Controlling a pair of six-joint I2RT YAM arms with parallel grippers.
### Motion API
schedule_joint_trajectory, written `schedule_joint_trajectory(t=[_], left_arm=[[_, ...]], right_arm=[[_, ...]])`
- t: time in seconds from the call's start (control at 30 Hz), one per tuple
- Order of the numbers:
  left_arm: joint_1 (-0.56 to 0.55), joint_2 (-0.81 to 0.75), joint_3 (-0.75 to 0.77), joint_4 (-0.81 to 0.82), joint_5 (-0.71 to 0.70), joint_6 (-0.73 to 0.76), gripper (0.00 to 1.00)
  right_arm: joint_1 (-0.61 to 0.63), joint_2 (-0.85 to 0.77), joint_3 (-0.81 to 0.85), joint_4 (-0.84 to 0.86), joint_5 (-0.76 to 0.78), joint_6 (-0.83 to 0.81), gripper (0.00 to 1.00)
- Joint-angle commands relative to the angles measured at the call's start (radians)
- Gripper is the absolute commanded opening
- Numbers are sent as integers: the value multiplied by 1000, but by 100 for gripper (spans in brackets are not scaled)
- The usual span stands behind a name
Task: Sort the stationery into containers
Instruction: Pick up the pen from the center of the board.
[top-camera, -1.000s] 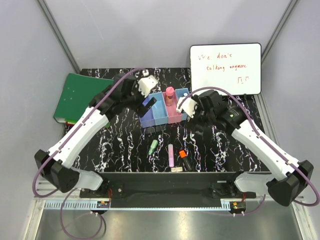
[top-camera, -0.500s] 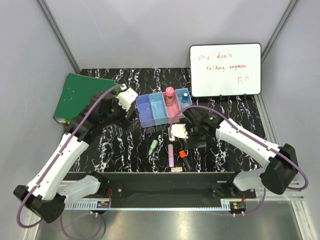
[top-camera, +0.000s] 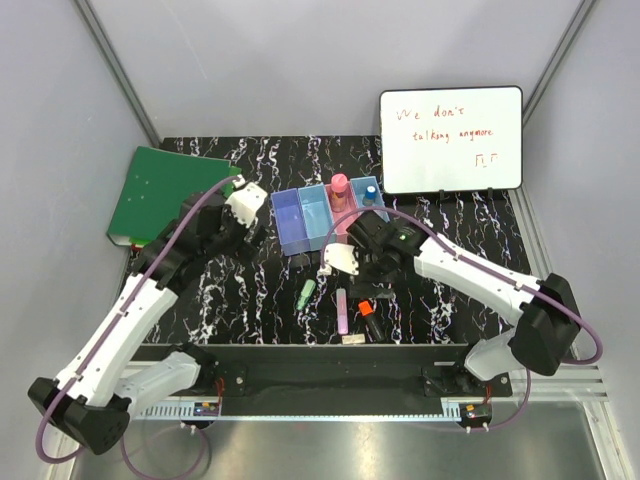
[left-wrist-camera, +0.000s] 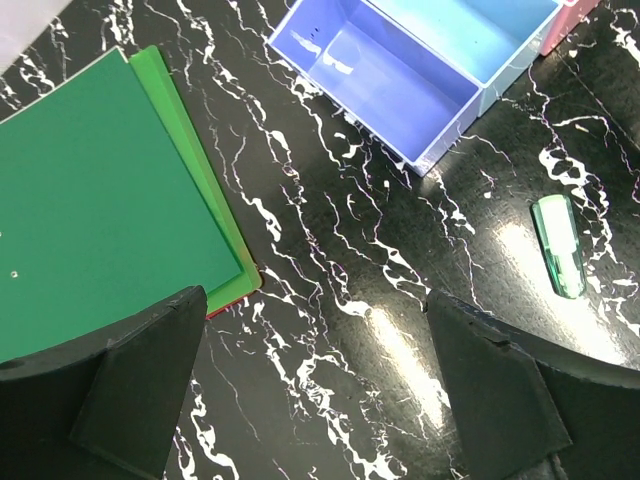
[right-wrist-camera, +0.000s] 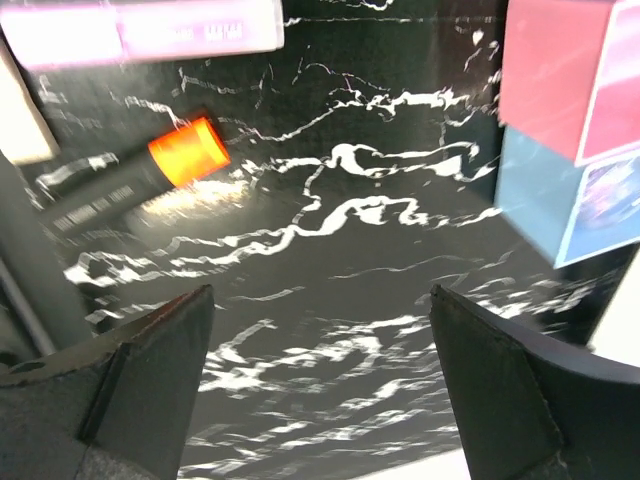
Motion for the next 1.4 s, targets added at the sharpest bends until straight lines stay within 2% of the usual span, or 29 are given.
schedule_joint_trajectory(t=[0.0,0.2,0.5,0.67,1.1,1.37], left_arm=[[4,-36,34,52,-26,-1,99],[4,-64,19,54,-14,17,99],[4,-29,27,71,9,39,99],[4,11,45,95,10,60,99],[2,89,100,101,24,99,99],[4,120,126,106,24,128,99]], right_arm=[[-4,-6,3,31,-37,242,97],[-3,-38,-93,85,-44,317,94],[-16,-60,-186,186,-76,497,96],[-27,-37,-215,241,-90,532,86],[-47,127,-134,246,-106,538,86],[-79,215,-77,231,-171,567,84]])
